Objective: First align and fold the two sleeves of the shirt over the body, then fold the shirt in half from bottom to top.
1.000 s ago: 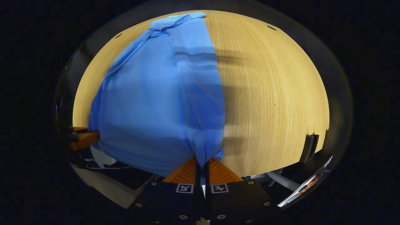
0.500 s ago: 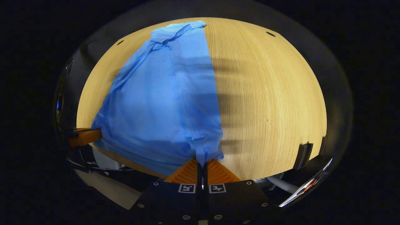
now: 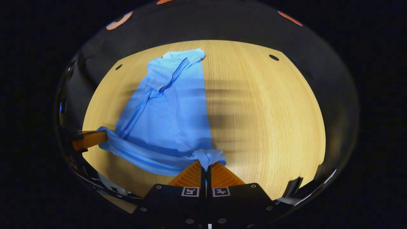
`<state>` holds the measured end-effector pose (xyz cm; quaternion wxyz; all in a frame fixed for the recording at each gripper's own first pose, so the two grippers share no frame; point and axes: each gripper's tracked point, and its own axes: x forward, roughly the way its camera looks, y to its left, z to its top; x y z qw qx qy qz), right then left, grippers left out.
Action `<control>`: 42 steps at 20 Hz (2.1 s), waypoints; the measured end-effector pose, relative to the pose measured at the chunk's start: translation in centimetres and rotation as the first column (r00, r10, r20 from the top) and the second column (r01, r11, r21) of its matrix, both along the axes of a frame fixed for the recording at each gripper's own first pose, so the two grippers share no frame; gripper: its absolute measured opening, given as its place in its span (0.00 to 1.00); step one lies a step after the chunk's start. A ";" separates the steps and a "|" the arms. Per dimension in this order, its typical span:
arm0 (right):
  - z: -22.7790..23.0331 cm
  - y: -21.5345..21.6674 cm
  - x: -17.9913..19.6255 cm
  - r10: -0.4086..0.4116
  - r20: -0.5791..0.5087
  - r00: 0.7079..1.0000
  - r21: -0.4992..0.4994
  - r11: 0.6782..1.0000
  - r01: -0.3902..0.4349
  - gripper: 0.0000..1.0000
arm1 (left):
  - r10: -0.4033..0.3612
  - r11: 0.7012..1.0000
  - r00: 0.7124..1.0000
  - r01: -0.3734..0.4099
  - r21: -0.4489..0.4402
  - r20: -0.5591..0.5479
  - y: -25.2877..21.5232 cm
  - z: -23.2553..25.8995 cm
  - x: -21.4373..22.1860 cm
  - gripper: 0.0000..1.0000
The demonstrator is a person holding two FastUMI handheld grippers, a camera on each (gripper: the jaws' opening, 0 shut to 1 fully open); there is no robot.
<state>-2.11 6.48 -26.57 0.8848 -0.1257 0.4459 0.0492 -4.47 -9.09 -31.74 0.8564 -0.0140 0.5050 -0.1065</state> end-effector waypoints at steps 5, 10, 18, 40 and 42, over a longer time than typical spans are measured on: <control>3.8 1.5 6.5 0.018 0.094 0.995 -0.005 1.000 -0.017 0.01 | 0.003 0.999 0.995 0.000 -0.033 0.100 -0.8 3.8 7.5 0.06; 7.8 3.5 12.7 0.039 0.184 0.982 -0.008 0.999 -0.038 0.01 | 0.047 0.997 0.981 -0.035 -0.067 0.189 -0.3 8.3 15.6 0.06; 11.5 7.4 22.2 0.017 0.297 0.955 0.042 0.999 -0.031 0.01 | 0.054 0.998 0.966 -0.042 -0.054 0.252 0.4 10.5 25.8 0.06; 17.4 5.2 21.8 -0.061 0.412 0.909 0.125 0.992 0.010 0.97 | -0.019 0.995 0.831 -0.037 0.090 0.556 1.6 20.4 28.3 1.00; 19.6 5.1 20.3 -0.049 0.461 0.886 0.127 0.992 -0.011 0.97 | -0.025 0.996 0.797 -0.030 0.081 0.603 1.0 23.6 26.9 1.00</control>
